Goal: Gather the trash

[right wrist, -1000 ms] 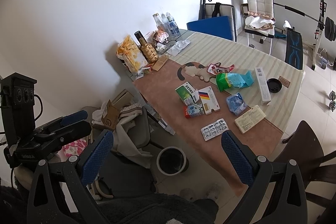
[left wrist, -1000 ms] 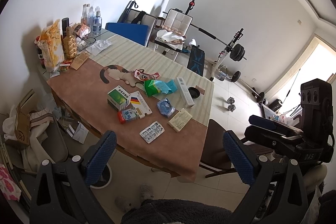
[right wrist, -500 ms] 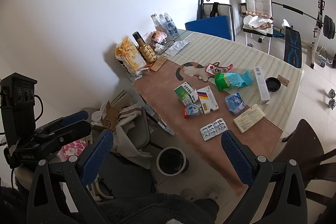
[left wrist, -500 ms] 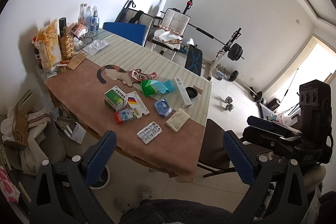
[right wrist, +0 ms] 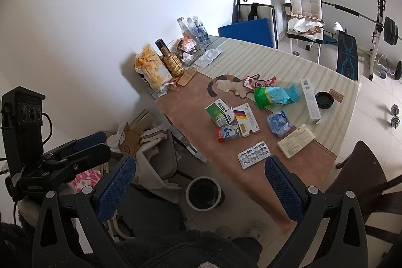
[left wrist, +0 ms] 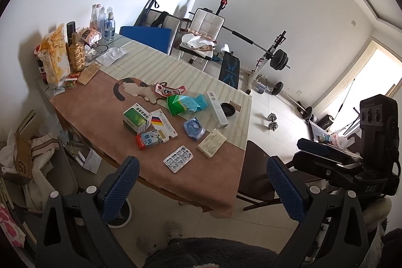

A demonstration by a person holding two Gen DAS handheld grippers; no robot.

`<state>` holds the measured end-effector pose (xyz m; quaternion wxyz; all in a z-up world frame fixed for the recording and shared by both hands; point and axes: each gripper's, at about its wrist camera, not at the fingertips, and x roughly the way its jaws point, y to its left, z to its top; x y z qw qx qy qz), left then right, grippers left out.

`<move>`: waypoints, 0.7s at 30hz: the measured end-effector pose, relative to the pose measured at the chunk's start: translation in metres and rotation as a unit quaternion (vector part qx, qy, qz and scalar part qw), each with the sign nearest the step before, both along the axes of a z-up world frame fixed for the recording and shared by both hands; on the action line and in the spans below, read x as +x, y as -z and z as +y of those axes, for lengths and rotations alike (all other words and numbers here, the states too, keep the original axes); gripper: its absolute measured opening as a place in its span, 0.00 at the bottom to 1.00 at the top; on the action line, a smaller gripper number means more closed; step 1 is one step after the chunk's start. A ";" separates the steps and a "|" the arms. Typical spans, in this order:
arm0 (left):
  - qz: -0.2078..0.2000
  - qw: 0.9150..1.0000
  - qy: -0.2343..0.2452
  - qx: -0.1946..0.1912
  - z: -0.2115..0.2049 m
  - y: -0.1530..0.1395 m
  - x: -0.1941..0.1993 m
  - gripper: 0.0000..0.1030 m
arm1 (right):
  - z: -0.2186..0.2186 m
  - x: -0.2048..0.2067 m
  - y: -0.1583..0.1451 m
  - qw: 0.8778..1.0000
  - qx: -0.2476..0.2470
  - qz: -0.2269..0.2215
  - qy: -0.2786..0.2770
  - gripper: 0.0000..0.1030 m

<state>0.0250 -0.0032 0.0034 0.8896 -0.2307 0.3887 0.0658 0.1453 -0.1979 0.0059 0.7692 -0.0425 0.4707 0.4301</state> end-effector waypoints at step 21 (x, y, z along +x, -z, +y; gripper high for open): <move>0.251 0.945 -0.209 0.036 0.128 0.196 0.181 1.00 | 0.044 0.224 0.179 0.957 -0.208 0.027 0.199 1.00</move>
